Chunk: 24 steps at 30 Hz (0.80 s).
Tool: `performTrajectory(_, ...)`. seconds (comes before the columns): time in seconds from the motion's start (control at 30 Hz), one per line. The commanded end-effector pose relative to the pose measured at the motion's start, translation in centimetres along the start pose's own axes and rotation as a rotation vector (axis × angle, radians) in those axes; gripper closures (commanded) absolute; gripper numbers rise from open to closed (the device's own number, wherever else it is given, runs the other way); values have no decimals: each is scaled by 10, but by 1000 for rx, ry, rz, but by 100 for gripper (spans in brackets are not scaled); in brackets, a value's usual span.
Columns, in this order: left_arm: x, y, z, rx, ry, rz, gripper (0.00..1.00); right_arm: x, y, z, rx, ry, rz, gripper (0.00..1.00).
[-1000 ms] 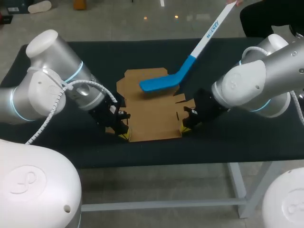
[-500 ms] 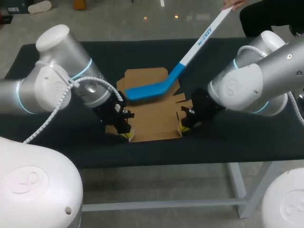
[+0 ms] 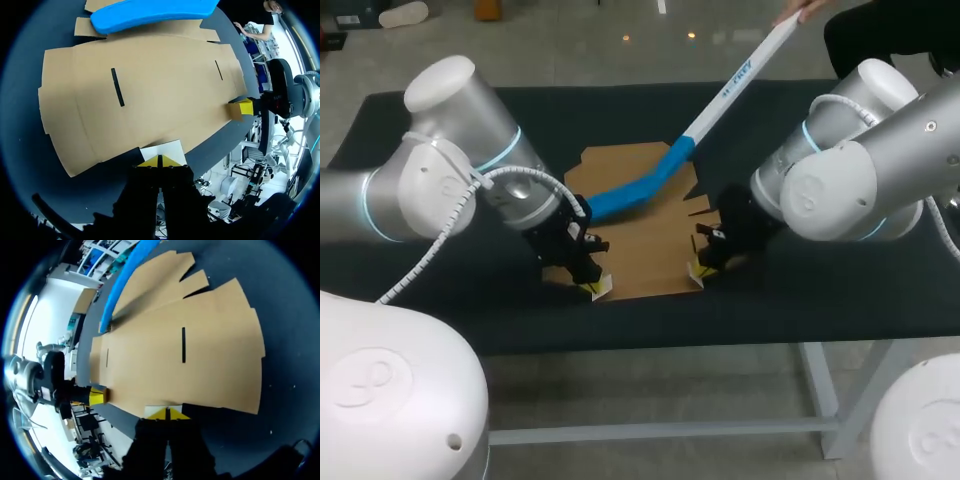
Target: Assemble the packaging by folding the flat box into shape, placing the metal phone stand inside, and closing the box properly
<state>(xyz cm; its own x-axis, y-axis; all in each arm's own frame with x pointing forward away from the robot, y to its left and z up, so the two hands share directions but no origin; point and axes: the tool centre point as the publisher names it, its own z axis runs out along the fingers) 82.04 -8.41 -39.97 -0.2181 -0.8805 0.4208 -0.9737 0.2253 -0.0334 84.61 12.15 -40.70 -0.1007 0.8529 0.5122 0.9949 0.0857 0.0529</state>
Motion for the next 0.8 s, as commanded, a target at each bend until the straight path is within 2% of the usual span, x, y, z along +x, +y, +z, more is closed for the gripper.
performTrajectory(0.03, 3, -2, 5, -4, -8, -1, 100, 6, -2, 3, -5, -19, -4, 100)
performTrajectory(0.47, 8, -1, 11, 30, -45, -17, 100, 10, -3, 8, -5, -42, -16, 100)
performTrajectory(0.8, 8, -2, 12, 62, -71, -38, 100, 10, -7, 12, -18, -94, -14, 100)
